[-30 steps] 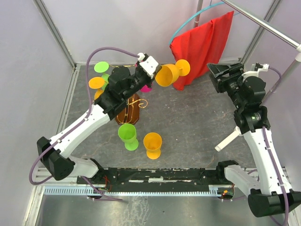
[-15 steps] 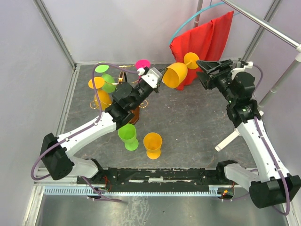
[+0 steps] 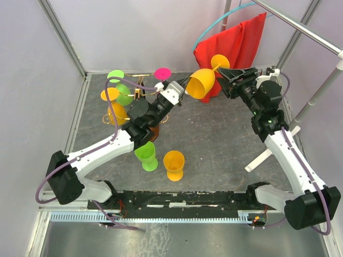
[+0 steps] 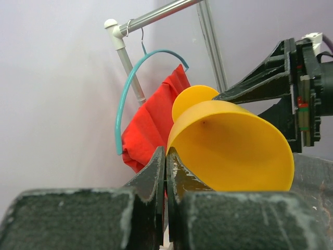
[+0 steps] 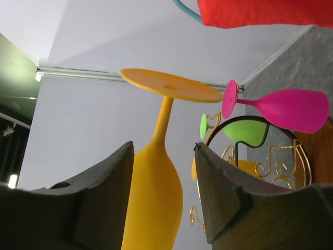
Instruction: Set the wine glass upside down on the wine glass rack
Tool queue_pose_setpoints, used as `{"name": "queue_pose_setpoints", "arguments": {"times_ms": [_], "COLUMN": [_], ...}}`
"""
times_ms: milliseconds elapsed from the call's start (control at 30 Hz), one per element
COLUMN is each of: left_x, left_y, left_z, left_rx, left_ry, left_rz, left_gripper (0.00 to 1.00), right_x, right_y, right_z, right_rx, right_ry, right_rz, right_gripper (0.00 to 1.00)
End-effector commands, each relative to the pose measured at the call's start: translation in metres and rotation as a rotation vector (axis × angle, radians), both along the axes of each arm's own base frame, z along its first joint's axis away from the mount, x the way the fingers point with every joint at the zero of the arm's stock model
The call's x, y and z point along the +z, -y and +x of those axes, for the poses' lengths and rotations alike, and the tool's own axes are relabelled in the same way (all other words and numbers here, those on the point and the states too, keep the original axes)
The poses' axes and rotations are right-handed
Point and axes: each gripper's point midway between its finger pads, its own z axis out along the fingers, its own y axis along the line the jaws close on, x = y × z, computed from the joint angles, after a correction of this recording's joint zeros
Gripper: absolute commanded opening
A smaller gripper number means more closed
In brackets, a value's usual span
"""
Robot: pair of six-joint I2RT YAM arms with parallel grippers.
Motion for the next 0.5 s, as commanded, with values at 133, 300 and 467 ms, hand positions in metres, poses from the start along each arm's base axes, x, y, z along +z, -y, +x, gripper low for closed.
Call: {"name": "queue_pose_setpoints", "arguments": {"times_ms": [133, 300, 467], "left_x": [0.032, 0.032, 0.033], "left_y": [-0.005, -0.002, -0.001], "left_z": [-0.010, -0.009, -0.006], "left_rx": [0.003, 0.000, 0.010], "left_ry": [0.097, 0.101, 0.104], "left_rz": [-0.056, -0.054, -0.059], "left_gripper": [0.03, 0.03, 0.03], "right_x": [0.018, 0.020, 0.021], "right_y": [-0.009, -0.015, -0.022], "right_z": [0.010, 0.014, 0.015], "right_rx": [0.004, 0.017, 0.038], "right_ry": [0.074, 0.083, 0.087], "right_rz": [0.053, 0.059, 0.076], "right_gripper": [0.57, 0.55, 0.49]}}
